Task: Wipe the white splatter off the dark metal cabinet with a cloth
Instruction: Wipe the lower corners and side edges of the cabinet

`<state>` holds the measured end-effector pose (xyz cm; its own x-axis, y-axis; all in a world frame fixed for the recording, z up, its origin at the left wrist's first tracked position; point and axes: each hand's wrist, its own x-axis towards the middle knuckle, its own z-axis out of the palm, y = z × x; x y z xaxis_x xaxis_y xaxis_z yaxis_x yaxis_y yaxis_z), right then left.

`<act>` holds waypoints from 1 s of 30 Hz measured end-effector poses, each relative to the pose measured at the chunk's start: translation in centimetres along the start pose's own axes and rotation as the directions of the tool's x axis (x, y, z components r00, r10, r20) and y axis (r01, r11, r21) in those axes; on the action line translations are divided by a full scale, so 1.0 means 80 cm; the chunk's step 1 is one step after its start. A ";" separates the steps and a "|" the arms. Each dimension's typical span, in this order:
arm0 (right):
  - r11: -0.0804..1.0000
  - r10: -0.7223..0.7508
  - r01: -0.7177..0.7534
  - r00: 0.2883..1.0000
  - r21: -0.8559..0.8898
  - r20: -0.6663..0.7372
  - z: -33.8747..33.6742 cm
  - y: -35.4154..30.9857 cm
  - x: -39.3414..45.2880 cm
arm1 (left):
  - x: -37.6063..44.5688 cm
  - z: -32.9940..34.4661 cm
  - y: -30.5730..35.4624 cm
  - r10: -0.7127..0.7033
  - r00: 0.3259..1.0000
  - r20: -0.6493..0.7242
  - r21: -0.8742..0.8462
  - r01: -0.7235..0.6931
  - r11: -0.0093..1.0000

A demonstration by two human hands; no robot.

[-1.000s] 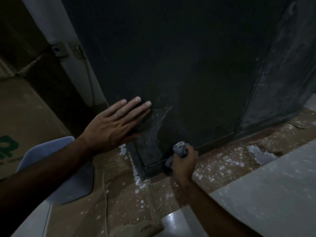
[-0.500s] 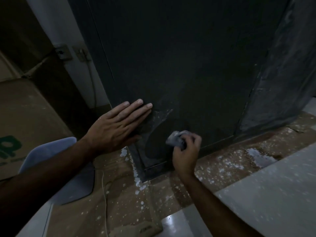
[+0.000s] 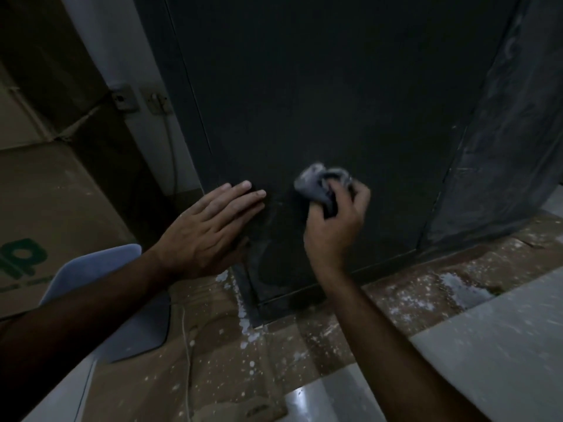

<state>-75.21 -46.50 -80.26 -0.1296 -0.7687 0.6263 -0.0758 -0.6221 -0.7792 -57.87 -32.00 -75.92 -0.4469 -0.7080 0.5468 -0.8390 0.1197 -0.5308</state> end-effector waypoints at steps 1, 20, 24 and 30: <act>0.999 -0.051 0.051 0.999 0.001 0.012 0.009 -0.018 0.004 | -0.002 -0.002 0.000 -0.011 1.000 -0.022 0.000 0.011 1.000; 0.903 -0.329 0.428 0.759 -0.049 0.562 -0.007 0.012 -0.080 | -0.014 -0.031 -0.016 -0.041 0.992 0.122 -0.282 0.074 0.956; 0.961 -0.241 0.267 0.938 -0.074 0.247 0.019 -0.033 -0.042 | -0.008 -0.045 -0.016 -0.098 0.989 0.109 -0.377 0.132 0.917; 0.787 -0.476 0.617 0.592 0.014 0.651 0.015 0.018 -0.108 | -0.006 -0.054 -0.025 -0.056 0.990 0.128 -0.193 0.080 0.978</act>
<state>-73.02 -40.93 -86.74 0.6028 -0.2553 0.7559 -0.1258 -0.9660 -0.2259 -57.28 -28.88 -72.33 -0.3557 -0.7971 0.4879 -0.9162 0.1942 -0.3505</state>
